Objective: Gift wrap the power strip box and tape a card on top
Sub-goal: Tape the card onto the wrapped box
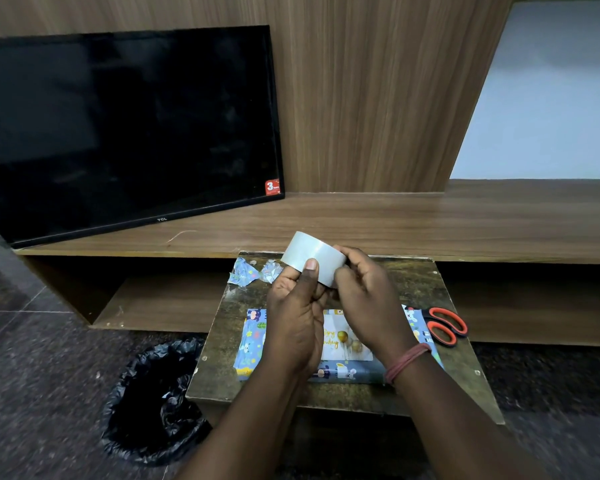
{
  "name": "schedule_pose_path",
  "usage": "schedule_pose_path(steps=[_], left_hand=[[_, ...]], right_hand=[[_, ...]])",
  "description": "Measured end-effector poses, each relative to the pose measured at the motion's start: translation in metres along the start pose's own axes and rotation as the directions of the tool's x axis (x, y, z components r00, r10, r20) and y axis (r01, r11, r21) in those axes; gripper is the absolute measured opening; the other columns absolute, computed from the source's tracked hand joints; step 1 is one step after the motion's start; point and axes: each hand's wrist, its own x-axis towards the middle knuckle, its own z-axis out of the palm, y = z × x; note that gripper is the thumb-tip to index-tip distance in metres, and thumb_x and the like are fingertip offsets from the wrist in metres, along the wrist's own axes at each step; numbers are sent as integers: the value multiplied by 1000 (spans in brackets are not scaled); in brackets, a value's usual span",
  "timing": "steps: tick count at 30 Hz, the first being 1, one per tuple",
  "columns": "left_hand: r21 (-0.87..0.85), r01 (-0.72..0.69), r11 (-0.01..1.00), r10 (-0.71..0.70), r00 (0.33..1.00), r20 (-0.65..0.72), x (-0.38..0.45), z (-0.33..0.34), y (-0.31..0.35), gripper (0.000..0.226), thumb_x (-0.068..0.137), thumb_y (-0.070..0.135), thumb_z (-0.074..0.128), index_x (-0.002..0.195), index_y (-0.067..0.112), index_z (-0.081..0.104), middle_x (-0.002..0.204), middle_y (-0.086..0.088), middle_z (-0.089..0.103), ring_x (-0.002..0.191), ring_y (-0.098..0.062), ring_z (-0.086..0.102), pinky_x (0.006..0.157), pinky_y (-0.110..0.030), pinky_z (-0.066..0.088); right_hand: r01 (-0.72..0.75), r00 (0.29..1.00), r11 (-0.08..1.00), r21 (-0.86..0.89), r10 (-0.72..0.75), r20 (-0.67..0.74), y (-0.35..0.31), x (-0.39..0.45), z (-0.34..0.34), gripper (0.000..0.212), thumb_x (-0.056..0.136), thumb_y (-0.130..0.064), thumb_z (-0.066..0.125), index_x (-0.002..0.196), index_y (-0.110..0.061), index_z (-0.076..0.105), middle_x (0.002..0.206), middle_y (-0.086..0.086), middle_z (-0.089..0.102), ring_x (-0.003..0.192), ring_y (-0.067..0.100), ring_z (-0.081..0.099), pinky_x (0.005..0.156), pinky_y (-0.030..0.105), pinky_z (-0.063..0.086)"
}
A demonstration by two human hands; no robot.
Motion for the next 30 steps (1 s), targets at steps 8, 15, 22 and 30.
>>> schedule_pose_path(steps=[8, 15, 22, 30], left_hand=[[-69, 27, 997, -28, 1000, -5, 3, -4, 2, 29, 106, 10, 44, 124, -10, 54, 79, -11, 73, 85, -23, 75, 85, -33, 60], [-47, 43, 998, -45, 998, -33, 8, -11, -3, 30, 105, 12, 48, 123, -10, 55, 83, -11, 72, 93, -30, 70, 98, -44, 53], [23, 15, 1000, -15, 1000, -20, 4, -8, -8, 29, 106, 11, 45, 121, -11, 55, 84, -15, 73, 85, -23, 73, 81, -32, 59], [14, -1, 1000, 2, 999, -38, 2, -8, -7, 39, 104, 12, 47, 132, -16, 50, 107, -28, 70, 96, -29, 72, 78, -31, 59]], right_hand=[[-25, 996, 994, 107, 16, 83, 0, -1, -1, 44, 100, -19, 61, 143, -16, 55, 112, -12, 71, 99, 1, 70, 86, 28, 59], [-71, 995, 995, 73, 66, 73, 3, -1, 0, 45, 98, -26, 57, 143, -24, 56, 90, -7, 76, 85, 9, 68, 87, 52, 58], [-57, 998, 993, 102, 53, 45, -2, 0, 2, 26, 78, -28, 54, 93, -15, 71, 72, -5, 65, 69, 8, 58, 73, 52, 59], [-70, 997, 984, 161, 63, 46, 4, -1, 1, 35, 76, -30, 56, 103, -18, 74, 88, 11, 73, 79, 16, 67, 76, 55, 60]])
